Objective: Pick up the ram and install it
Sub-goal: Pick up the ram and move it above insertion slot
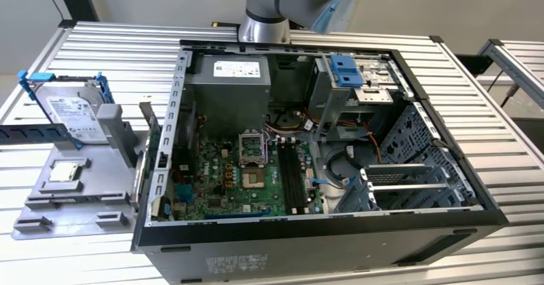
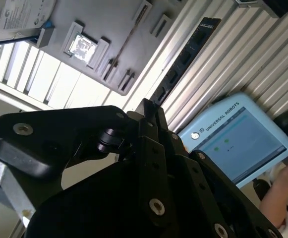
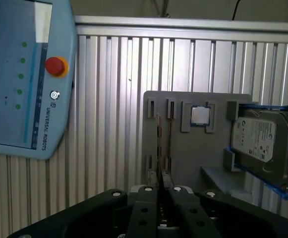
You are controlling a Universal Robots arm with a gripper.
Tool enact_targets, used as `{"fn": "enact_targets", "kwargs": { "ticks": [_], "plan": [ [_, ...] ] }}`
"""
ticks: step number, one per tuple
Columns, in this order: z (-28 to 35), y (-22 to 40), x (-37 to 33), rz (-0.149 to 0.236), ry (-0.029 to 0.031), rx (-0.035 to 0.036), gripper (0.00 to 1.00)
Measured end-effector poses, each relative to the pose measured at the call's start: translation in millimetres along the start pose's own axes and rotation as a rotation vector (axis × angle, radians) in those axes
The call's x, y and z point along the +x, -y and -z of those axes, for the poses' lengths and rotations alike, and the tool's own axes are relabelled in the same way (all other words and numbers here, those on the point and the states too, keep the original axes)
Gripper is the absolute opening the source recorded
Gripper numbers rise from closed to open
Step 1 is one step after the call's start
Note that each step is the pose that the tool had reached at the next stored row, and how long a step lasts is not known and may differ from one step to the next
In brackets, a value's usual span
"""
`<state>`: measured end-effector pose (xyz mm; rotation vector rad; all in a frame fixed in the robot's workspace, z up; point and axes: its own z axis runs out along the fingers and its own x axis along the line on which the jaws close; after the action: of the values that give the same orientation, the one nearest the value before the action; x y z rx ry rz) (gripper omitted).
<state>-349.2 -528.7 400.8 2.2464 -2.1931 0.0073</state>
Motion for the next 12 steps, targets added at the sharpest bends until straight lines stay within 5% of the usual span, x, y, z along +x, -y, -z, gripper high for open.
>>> {"fn": "enact_targets", "kwargs": {
  "ticks": [12],
  "plan": [
    [-0.1, 46.2, 1.1, 0.0, 0.0001, -0.0052, 0.0]
  ]
}}
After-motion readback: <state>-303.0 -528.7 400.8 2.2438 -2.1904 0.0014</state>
